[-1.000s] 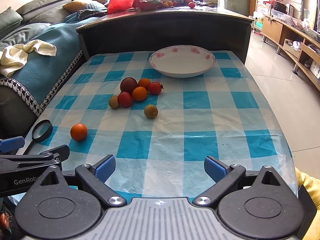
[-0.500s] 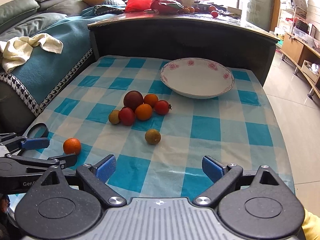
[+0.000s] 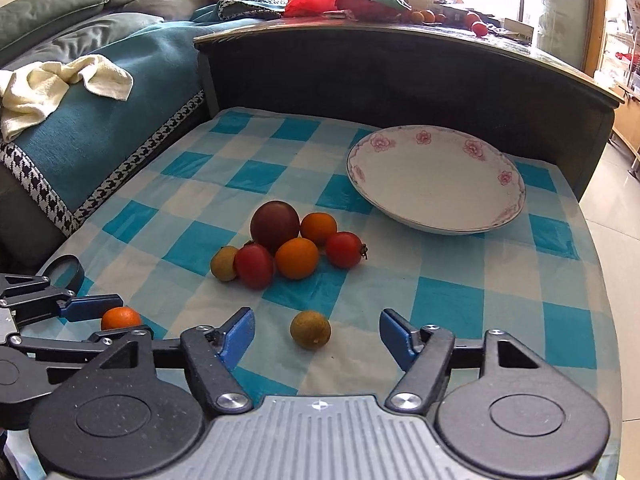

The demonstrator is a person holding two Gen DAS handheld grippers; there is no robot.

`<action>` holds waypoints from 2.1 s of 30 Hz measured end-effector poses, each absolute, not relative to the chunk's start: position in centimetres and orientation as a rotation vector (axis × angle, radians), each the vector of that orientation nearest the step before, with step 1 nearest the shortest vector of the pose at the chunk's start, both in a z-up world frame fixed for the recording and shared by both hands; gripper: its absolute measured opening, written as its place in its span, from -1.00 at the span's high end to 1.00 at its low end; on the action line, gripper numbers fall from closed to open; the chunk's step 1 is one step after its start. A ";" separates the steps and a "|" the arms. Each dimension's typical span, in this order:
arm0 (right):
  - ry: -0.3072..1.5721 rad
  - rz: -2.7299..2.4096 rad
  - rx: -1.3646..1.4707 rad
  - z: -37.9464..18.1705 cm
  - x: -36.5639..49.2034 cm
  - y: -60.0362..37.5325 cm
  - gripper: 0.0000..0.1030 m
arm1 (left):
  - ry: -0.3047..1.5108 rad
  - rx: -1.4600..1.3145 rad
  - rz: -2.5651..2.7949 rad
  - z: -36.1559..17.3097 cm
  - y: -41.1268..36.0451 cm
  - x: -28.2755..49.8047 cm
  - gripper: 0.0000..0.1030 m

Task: Organize fruits
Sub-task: 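Grasp the orange tangerine with the left tool while the right tool grasps a small brown fruit, then carry both fruits into the white bowl and open both tools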

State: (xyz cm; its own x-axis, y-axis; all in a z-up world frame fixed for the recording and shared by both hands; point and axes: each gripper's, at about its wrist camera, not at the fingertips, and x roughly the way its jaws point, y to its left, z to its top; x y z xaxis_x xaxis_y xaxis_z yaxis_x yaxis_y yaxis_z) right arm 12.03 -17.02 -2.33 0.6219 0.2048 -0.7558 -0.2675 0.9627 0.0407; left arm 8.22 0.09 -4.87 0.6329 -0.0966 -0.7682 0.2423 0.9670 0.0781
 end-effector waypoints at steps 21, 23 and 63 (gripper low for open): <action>0.939 0.316 -0.143 -3.7 12.9 -16.1 0.63 | 0.896 0.144 -0.214 -4.9 0.4 9.0 0.23; 0.919 0.321 -0.129 -3.0 12.9 -16.2 0.63 | 0.894 0.121 -0.223 -4.4 0.1 9.4 0.23; 0.805 0.095 0.033 -0.7 24.4 -25.4 0.51 | 0.791 0.103 -0.407 -1.4 -12.2 25.3 0.14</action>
State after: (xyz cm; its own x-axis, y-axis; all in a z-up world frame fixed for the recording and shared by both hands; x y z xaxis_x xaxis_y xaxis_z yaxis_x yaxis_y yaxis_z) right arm 24.44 -25.41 -0.71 0.6889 0.0975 -0.7183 -0.0727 0.9952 0.0654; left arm 25.33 -12.20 -1.42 0.6302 -0.3169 -0.7088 0.3929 0.9176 -0.0610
